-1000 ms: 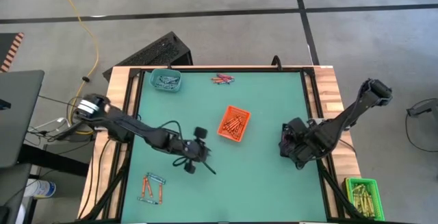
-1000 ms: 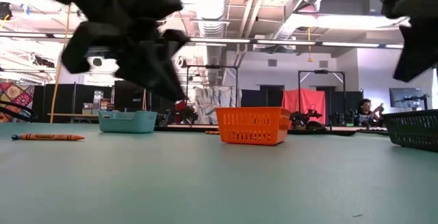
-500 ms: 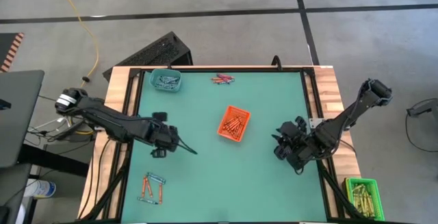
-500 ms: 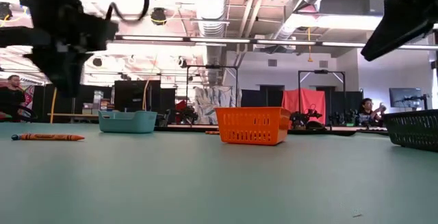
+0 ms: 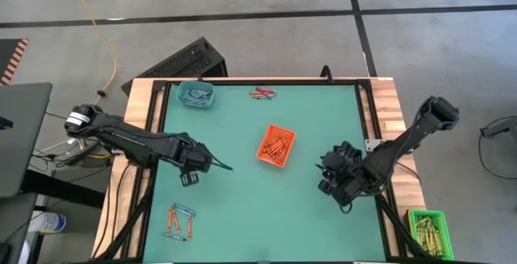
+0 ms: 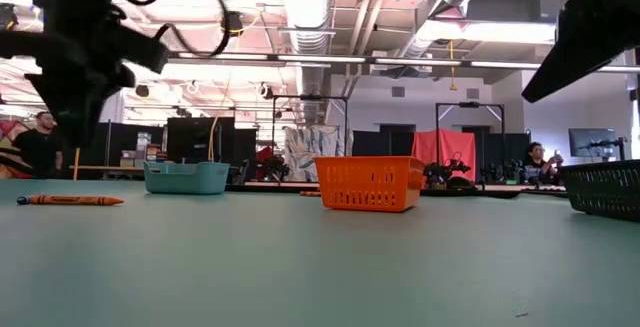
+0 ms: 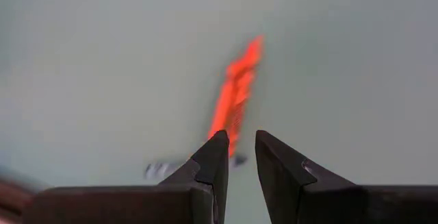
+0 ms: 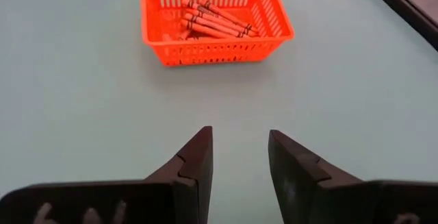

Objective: Sort crayons
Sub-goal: Put the orange crayon into the orange bin

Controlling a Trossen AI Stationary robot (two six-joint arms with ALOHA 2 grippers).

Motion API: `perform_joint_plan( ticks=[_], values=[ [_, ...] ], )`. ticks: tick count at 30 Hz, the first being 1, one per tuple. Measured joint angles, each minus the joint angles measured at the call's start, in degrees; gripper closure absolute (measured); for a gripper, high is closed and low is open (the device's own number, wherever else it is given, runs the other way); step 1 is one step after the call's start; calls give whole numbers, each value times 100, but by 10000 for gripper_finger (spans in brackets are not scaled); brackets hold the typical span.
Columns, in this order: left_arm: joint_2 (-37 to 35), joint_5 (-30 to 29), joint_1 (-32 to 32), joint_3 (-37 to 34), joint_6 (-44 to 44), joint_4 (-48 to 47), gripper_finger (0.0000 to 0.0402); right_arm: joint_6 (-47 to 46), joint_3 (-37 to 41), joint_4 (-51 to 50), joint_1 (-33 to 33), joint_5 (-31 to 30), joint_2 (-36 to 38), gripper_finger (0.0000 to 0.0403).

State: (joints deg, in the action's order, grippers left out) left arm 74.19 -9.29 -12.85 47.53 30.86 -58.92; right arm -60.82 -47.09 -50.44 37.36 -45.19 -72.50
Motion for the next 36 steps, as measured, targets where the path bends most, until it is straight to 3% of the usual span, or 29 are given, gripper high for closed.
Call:
perform_joint_plan(
  ticks=[5,9,17,36],
  values=[
    [2,260,-27,0,-764,802,337,-3,0,9,8,19,-229,270],
    [13,260,-25,-8,-1048,900,339,-11,0,125,15,31,-330,270],
    [504,347,-5,-449,-1022,916,340,-7,0,202,15,26,-371,270],
    [1283,518,156,-457,-1317,1152,340,135,0,319,13,24,-371,270]
  ],
)
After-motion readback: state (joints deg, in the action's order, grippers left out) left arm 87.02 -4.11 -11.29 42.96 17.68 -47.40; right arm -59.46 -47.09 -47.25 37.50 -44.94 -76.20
